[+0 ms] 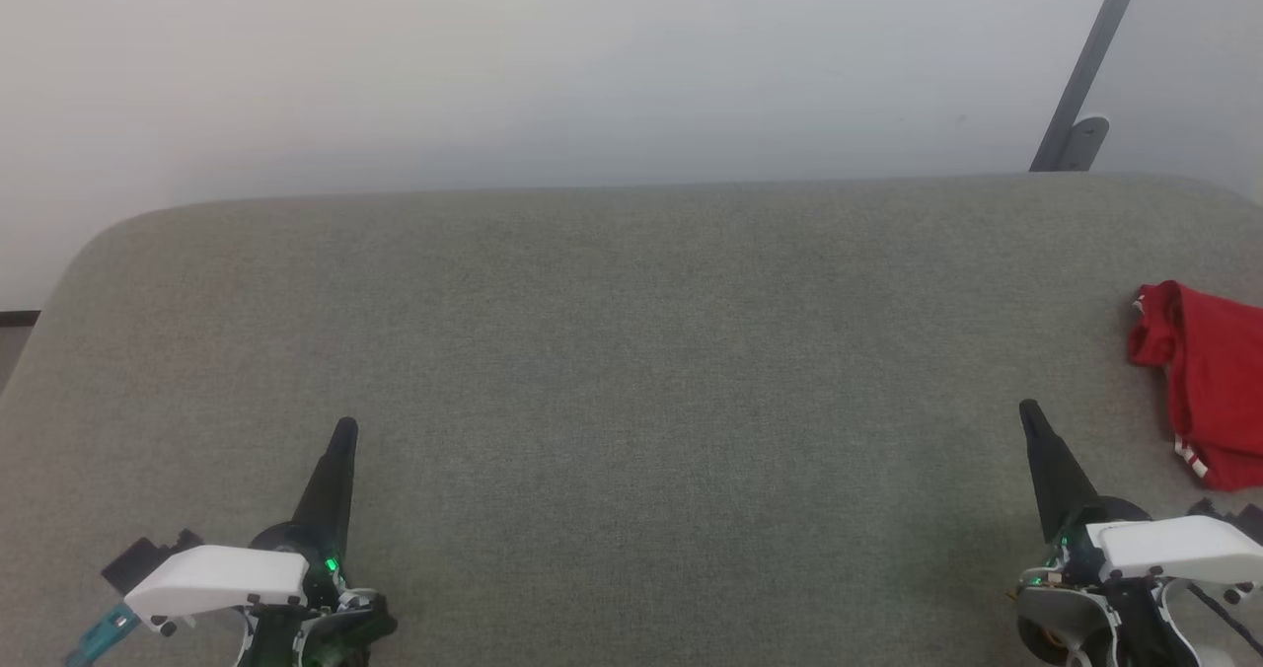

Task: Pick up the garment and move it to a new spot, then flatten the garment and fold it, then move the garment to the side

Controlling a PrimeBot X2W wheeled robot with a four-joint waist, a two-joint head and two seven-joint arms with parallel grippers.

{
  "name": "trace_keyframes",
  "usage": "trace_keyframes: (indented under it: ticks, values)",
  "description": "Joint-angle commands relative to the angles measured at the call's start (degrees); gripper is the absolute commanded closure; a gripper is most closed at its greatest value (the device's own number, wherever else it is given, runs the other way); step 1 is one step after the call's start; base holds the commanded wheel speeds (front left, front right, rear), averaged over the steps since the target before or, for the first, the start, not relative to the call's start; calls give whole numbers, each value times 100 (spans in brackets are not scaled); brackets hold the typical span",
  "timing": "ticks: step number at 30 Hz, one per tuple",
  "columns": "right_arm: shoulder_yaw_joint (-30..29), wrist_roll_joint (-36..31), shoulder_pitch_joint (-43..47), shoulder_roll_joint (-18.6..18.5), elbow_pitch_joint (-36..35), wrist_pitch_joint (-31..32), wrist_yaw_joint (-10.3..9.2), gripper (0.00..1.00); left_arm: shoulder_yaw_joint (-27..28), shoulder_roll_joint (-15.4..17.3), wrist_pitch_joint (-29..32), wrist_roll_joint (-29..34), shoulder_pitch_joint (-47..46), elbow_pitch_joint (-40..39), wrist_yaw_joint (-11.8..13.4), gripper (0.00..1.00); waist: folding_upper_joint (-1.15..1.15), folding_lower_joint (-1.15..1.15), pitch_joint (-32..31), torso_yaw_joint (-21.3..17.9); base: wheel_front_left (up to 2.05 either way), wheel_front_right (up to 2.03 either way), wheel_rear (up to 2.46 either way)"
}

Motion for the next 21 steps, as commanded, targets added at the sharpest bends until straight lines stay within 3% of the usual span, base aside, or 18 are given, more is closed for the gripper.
trace_keyframes:
  ticks: [1, 21]
  values:
    - [6, 105, -102, 33, -39, 28, 1, 100, 25, -8, 38, -80, -107, 4, -44, 100, 0, 0, 4, -2, 0, 0, 0]
    - [7, 452, -114, 47, -39, 111, 0, 100, 31, -58, 124, -382, -158, 28, -48, 100, 0, 0, 44, -14, 0, 0, 0]
